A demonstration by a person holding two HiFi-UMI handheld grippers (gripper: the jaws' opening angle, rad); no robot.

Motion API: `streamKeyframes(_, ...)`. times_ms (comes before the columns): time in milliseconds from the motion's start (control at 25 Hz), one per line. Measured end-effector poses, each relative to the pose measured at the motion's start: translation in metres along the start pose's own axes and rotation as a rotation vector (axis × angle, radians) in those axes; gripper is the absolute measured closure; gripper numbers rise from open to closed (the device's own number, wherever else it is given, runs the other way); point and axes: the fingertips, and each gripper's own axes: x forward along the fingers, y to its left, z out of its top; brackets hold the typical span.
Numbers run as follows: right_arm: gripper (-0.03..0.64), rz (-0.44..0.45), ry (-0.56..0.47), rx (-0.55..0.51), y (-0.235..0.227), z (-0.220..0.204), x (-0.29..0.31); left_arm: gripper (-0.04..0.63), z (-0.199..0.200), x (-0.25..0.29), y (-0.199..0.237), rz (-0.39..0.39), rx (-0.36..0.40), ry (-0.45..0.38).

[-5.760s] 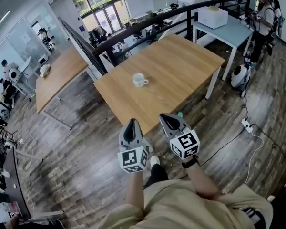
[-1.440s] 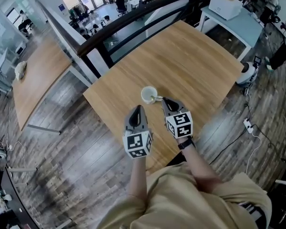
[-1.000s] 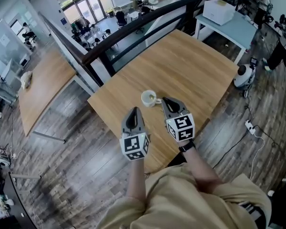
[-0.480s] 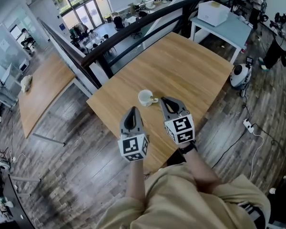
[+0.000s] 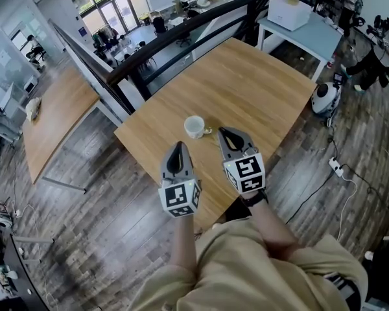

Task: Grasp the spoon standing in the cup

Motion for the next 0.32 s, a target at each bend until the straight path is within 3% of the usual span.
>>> streamKeyframes(320,0.599,0.007,0.0,0.013,-0.009,-0.005,0.014,0.583,-0.004,0.017,0.004,0.007,-0.007,-0.002)
